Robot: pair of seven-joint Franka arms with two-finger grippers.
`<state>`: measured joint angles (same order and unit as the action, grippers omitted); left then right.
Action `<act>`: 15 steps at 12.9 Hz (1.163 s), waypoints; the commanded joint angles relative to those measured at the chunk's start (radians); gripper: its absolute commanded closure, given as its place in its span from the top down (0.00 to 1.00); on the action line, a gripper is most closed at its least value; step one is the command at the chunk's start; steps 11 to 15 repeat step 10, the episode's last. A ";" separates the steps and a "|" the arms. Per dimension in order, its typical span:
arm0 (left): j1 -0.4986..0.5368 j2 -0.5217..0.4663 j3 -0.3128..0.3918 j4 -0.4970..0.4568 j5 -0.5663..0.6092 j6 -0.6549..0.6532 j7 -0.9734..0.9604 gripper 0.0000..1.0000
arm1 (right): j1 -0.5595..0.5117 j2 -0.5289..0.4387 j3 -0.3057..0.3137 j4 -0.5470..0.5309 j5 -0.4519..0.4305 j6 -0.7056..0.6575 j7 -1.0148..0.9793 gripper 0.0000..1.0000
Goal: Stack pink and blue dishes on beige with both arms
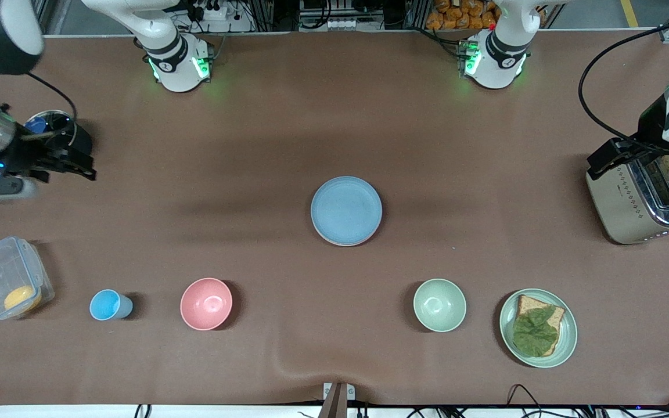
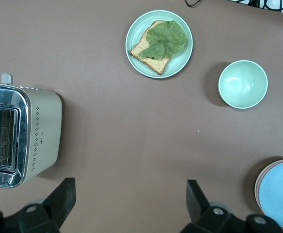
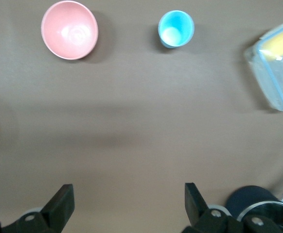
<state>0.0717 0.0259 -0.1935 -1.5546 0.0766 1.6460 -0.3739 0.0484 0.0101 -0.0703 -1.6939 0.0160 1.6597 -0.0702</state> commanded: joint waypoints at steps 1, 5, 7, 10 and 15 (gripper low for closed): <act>0.000 -0.008 -0.001 0.005 -0.021 -0.032 0.053 1.00 | -0.042 -0.055 -0.009 -0.010 -0.013 -0.043 -0.071 1.00; 0.005 -0.009 -0.012 0.008 -0.082 -0.096 0.121 1.00 | -0.044 -0.045 -0.042 0.072 -0.013 -0.101 -0.106 1.00; 0.005 -0.009 -0.014 0.007 -0.089 -0.106 0.170 1.00 | -0.047 -0.044 -0.042 0.072 -0.013 -0.101 -0.105 1.00; 0.008 -0.009 -0.011 0.010 -0.110 -0.112 0.194 1.00 | -0.048 -0.045 -0.045 0.074 -0.013 -0.101 -0.076 1.00; 0.008 -0.009 -0.011 0.010 -0.110 -0.112 0.194 1.00 | -0.048 -0.045 -0.045 0.074 -0.013 -0.101 -0.076 1.00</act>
